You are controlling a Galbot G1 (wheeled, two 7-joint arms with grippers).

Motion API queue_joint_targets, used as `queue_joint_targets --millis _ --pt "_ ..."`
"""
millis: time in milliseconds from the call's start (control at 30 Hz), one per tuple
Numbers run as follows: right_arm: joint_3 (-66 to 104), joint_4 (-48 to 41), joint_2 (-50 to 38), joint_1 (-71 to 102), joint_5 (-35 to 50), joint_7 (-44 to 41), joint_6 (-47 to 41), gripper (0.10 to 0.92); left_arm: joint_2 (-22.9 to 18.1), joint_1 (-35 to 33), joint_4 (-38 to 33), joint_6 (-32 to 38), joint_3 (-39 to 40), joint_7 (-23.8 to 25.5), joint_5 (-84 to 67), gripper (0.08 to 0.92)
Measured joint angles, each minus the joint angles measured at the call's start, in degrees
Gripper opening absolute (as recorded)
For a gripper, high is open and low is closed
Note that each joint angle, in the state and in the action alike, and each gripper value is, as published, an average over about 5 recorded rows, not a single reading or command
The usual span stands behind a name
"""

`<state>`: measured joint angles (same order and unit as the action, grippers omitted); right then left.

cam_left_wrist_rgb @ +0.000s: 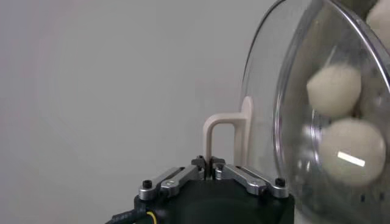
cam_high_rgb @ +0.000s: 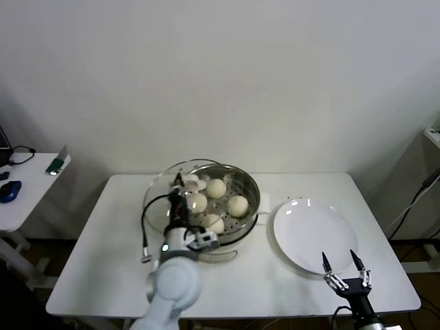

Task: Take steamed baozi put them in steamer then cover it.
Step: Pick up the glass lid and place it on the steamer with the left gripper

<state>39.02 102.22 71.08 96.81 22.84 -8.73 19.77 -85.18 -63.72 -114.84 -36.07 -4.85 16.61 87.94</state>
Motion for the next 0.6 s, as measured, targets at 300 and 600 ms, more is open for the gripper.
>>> queue_joint_targets --millis 300,600 --pt "0.34 -0.41 -1.03 0.14 0.97 0.05 0.53 0.823 -5.39 2.84 5.57 -0.57 4.68 0.46 5.63 0.144" --pt "0.42 -1.17 -1.36 0.37 1.60 0.09 1.53 0.823 -6.98 5.13 11.28 -0.65 6.17 0.04 7.48 0.144"
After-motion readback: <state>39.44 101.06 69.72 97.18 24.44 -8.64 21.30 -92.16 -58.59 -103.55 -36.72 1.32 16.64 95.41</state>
